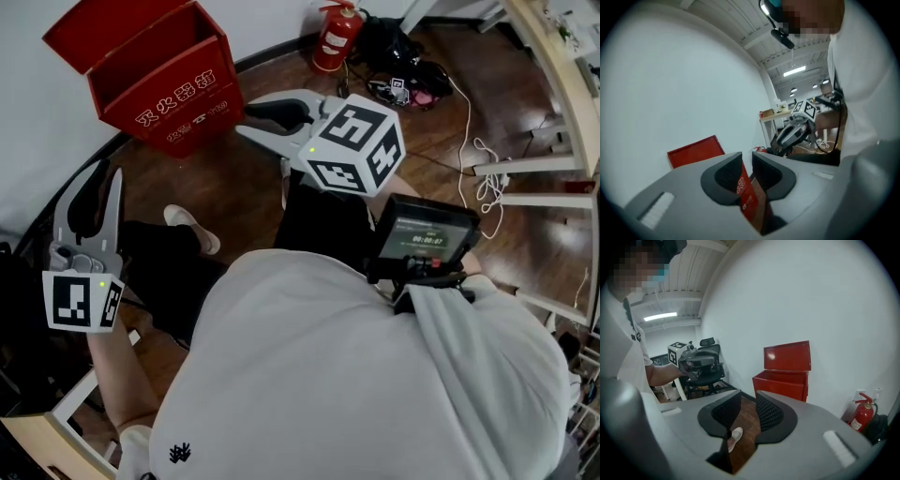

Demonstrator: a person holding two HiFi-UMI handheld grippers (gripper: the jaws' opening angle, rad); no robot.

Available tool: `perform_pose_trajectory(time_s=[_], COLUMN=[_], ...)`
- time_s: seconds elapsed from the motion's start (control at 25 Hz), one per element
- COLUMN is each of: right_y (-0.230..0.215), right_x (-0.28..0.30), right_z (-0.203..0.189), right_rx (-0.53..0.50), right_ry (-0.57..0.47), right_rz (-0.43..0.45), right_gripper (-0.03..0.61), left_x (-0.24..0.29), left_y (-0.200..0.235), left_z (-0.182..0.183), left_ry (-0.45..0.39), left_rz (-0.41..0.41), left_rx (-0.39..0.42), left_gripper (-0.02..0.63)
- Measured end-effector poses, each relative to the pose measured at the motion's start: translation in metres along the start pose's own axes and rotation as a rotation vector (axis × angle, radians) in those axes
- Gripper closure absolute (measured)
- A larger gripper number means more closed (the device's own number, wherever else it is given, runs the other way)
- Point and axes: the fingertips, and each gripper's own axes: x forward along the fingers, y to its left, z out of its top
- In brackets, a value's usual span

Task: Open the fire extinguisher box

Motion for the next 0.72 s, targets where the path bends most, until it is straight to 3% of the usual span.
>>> perform_pose_trajectory(time_s=[0.12, 0.32, 0.72], right_y=[0.009, 0.020, 0.035], right_x=[-0.008, -0.020, -0.031], right_z=[0.008, 0.016, 0.016], right_rx=[-0.009, -0.025, -0.039], right_ry=[-0.023, -0.052, -0.071], right_rz=[0.011, 0.014, 0.020], right_gripper=[0.476, 0.477, 0.477], left_x=[-0.007, -0.017, -0.029], left_y=[-0.030, -0.061, -0.089], left_z=[0.003, 0.010, 0.015], left_ry=[-0.037, -0.079, -0.120], left_rz=[-0.064, -0.115, -0.194], left_rx=[-0.086, -0.151, -0.197], left_gripper=[0.546, 0.548, 0.548])
